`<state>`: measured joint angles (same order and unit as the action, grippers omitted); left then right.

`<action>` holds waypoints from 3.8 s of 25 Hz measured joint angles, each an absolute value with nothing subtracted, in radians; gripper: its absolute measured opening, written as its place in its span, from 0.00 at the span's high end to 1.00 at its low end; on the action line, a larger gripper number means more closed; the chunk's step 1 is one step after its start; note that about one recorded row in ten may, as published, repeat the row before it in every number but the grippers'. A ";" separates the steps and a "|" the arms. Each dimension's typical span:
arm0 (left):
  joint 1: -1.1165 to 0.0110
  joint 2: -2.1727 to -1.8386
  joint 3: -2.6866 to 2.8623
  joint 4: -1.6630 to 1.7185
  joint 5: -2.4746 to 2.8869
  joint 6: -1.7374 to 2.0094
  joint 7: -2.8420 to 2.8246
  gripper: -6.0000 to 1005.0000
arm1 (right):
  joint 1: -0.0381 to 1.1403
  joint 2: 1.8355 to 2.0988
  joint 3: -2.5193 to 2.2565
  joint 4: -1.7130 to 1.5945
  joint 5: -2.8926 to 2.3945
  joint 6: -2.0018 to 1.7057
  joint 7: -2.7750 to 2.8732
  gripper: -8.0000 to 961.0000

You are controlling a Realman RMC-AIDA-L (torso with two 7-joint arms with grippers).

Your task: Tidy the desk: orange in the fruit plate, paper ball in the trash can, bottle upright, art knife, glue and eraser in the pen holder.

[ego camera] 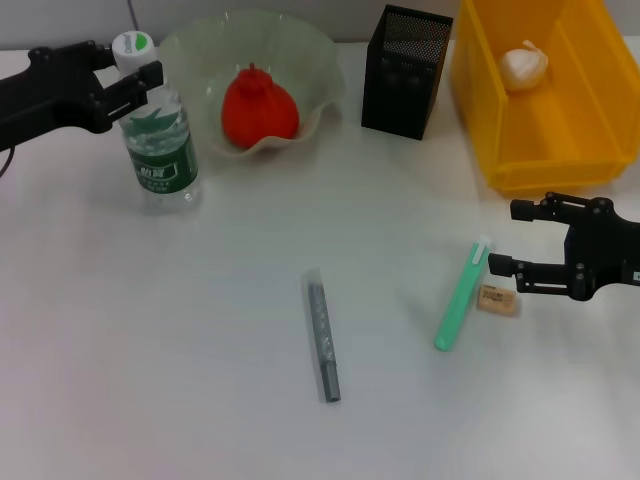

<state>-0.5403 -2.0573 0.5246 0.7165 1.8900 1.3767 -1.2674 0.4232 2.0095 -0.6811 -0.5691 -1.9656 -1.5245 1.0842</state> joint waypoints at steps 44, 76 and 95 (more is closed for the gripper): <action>-0.525 -2.057 0.525 0.670 1.812 1.352 -1.221 0.19 | 0.425 2.010 -0.681 -0.569 -1.966 -1.525 1.090 0.18; -0.406 -2.026 0.829 0.469 1.828 1.649 -1.022 0.20 | 0.452 2.004 -0.679 -0.580 -1.962 -1.545 1.200 0.18; -0.395 -2.052 0.826 0.457 1.929 1.571 -0.931 0.20 | 0.481 2.008 -0.703 -0.875 -1.988 -1.733 1.639 0.18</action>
